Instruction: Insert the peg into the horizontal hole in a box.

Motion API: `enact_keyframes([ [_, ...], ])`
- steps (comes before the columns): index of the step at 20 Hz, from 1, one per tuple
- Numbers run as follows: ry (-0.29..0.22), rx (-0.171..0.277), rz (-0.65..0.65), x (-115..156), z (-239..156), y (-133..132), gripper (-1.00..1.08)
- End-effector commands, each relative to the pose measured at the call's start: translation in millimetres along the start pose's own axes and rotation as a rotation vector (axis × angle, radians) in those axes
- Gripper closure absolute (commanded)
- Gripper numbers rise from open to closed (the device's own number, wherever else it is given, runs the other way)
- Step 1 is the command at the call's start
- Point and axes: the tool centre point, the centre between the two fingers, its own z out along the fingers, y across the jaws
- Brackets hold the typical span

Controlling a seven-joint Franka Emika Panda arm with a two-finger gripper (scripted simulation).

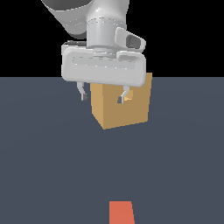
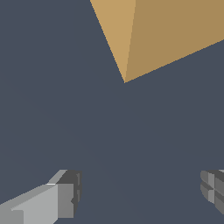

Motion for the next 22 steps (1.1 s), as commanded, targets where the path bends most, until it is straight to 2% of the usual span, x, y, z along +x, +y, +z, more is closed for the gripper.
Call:
enact_keyframes([
  [1,0.000,0.000,0.000,0,0,0,-0.92],
  [6,0.001,-0.002,0.000,-9,2,1,-0.92],
  [11,0.002,-0.009,-0.002,-36,8,3,-0.92],
  [15,0.005,-0.017,-0.004,-70,17,6,-0.92],
  [22,0.011,-0.037,-0.008,-148,36,15,-0.92],
])
